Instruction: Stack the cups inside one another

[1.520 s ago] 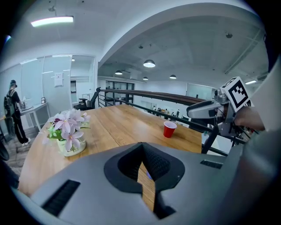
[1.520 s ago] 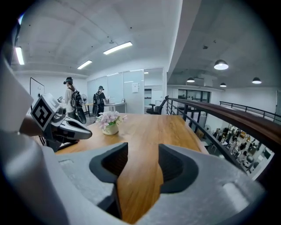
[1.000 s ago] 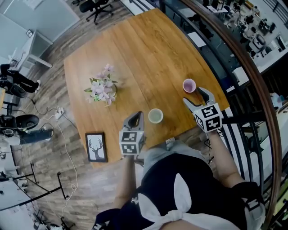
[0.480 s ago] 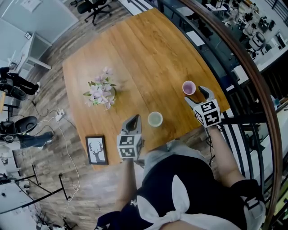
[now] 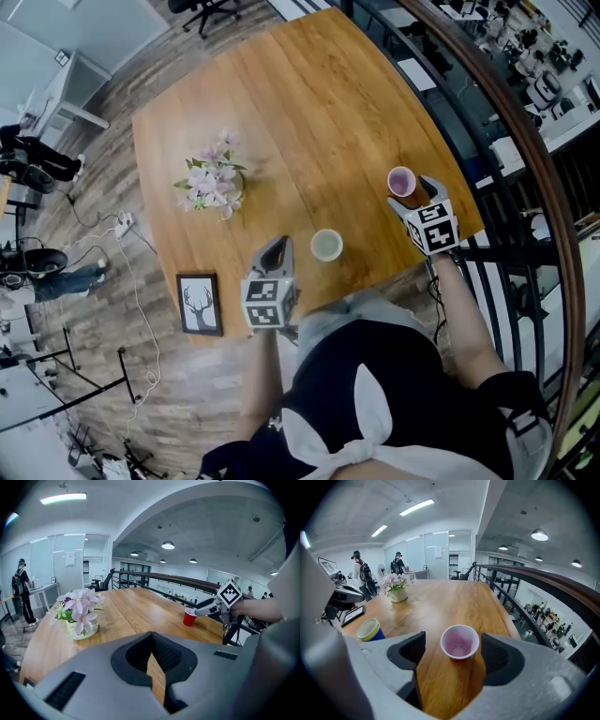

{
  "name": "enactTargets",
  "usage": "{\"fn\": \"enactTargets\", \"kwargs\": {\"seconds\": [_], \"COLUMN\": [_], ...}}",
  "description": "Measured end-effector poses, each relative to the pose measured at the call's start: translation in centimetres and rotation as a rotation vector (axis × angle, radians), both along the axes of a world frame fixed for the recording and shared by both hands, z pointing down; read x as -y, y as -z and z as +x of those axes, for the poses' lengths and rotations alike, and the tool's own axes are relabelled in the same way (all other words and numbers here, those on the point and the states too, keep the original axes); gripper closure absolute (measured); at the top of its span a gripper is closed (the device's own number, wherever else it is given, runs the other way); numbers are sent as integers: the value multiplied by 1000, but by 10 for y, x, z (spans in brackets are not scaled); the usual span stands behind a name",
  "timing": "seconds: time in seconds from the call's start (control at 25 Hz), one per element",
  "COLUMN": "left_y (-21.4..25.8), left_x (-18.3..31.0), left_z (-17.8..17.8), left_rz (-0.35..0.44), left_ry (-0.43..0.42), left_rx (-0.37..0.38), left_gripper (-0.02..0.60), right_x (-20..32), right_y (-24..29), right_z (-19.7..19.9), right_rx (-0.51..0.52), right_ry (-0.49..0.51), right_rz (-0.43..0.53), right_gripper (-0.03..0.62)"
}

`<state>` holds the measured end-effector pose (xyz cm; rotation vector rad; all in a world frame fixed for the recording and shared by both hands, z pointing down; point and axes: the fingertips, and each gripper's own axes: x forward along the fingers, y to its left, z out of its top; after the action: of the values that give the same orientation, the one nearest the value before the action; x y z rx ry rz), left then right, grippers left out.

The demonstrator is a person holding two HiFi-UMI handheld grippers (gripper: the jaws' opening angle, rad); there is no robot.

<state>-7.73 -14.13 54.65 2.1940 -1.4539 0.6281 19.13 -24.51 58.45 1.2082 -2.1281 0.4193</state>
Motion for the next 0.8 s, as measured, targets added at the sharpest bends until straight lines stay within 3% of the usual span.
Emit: {"fn": "enactTargets", "kwargs": {"seconds": [0.56, 0.8], "left_y": [-7, -7], "left_x": [-8, -6], "left_z": [-13, -10], "left_rz": [-19, -21], "left_ry": [25, 23], "left_rx": [12, 13], "left_gripper": [565, 565], "right_x": [16, 16], "right_y": [-36, -37], "right_z": [4, 9], "right_rx": [-52, -59], "right_ry": [-8, -13], "right_rz": [-41, -36], "right_gripper": [226, 279]}}
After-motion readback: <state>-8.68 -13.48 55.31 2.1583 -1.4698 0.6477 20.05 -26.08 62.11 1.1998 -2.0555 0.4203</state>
